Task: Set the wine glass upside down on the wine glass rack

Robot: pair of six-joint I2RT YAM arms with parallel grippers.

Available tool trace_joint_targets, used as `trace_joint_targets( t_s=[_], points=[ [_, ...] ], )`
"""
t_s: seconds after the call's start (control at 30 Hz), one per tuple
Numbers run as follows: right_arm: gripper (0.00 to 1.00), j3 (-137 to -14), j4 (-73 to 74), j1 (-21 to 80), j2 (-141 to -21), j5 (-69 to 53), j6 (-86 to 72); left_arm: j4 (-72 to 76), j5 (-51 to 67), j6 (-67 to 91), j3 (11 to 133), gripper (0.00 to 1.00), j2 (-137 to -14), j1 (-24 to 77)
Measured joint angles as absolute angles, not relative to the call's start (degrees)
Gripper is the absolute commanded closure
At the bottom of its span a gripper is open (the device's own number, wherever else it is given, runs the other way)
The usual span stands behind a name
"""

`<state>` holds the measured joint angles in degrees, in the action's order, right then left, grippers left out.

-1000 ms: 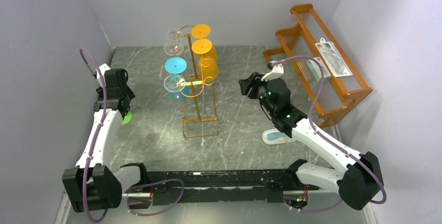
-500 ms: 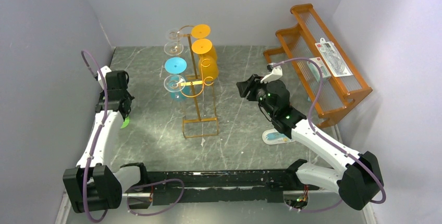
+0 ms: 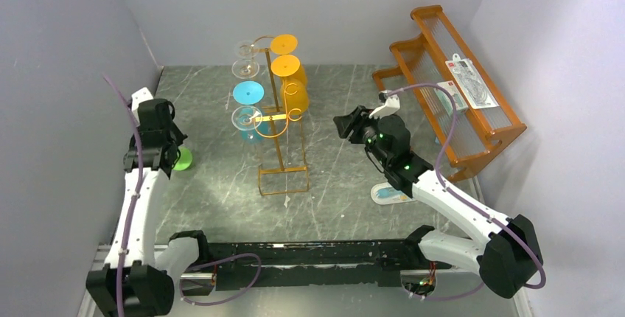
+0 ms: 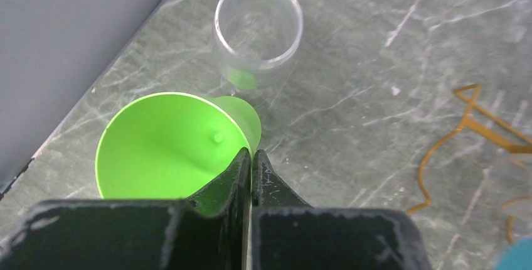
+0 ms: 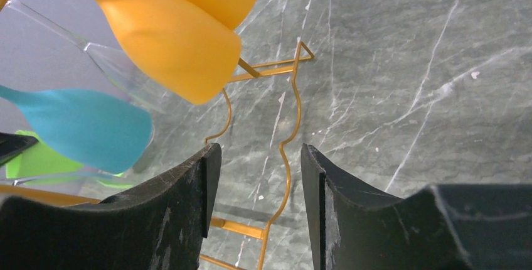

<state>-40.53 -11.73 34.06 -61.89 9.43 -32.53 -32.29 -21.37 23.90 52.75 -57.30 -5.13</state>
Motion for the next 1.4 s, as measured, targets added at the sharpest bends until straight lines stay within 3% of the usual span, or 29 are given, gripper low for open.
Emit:
trace_joint_targets(
  t_s=[0.3, 0.67, 0.8, 0.87, 1.13, 1.4],
  points=[
    [0.42, -32.6, -13.5, 34.1, -55.6, 9.7, -38.3, -36.5, -15.8, 22.9, 65.0, 0.95, -54.2, -5.1],
    [0.42, -35.5, -10.0, 34.1, -55.5, 8.4, -44.1, -38.0, -6.5, 24.1, 81.0, 0.95, -54.9, -5.1],
    [0.51, -36.4, -9.8, 34.1, -55.0, 7.6, -44.9, -37.5, -1.8, 25.7, 84.0, 0.95, -55.8, -5.1],
    [0.47, -36.2, -11.2, 34.1, -54.2, 5.4, -45.1, -36.8, 2.0, 26.4, 86.0, 0.95, -57.1, -5.1],
    [0.42, -33.7, -26.1, 34.1, -54.6, -7.5, -49.6, -24.5, 14.7, 32.4, 90.0, 0.95, -59.6, -5.1],
    [0.4, -33.7, -30.3, 34.1, -54.8, -11.1, -51.4, -10.7, 20.8, 40.2, 90.0, 0.95, -57.1, -5.1]
  ],
)
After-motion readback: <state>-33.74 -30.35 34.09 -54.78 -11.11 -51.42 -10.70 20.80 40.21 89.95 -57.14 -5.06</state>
